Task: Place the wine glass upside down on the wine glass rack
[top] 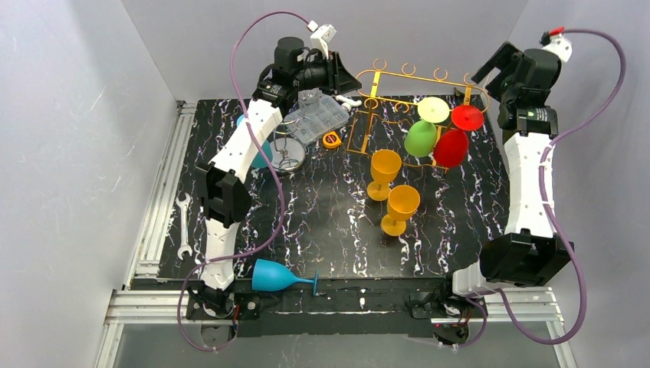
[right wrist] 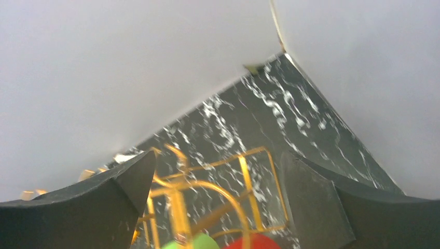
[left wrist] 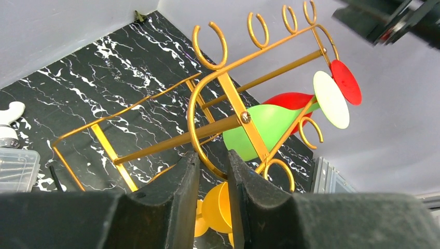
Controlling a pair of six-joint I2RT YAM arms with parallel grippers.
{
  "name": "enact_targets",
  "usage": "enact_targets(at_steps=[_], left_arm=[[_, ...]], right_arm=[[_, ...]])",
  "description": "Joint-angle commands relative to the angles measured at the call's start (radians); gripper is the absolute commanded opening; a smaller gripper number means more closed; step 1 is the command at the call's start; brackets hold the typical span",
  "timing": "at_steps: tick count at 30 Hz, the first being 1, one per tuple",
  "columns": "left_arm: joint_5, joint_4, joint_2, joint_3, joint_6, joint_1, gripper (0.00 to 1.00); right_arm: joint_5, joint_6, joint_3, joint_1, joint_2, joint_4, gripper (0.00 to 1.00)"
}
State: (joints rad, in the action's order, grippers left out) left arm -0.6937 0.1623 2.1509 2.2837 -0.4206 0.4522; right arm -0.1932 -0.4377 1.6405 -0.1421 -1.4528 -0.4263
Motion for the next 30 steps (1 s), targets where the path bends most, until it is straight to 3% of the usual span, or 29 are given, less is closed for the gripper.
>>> enact_targets(at_steps=[1,11,15,19,25,30], left_arm=[[-0.021,0.005,-0.103,-0.003,0.043,0.012,0.12],[0.017,0.029,-0.096,0.043,-0.012,0.014,0.09],[0.078,0.088,-0.064,0.122,-0.070,0.016,0.00],[0.108,0.152,-0.038,0.180,-0.126,0.017,0.00],[0.205,0.258,-0.033,0.256,-0.201,0.020,0.00],[0.275,0.344,-0.086,0.166,-0.288,0.019,0.00]], right_arm=[[-0.016,0.024,0.156,0.042,-0.032,0.047,1.00],[0.045,0.035,0.223,0.095,-0.105,-0.009,1.00],[0.177,0.044,0.127,0.104,-0.074,-0.009,0.92],[0.221,0.059,0.064,0.105,-0.007,-0.008,0.98],[0.213,0.043,0.196,0.105,-0.063,-0.027,0.98],[0.247,0.009,0.385,0.106,-0.174,-0.057,0.98]])
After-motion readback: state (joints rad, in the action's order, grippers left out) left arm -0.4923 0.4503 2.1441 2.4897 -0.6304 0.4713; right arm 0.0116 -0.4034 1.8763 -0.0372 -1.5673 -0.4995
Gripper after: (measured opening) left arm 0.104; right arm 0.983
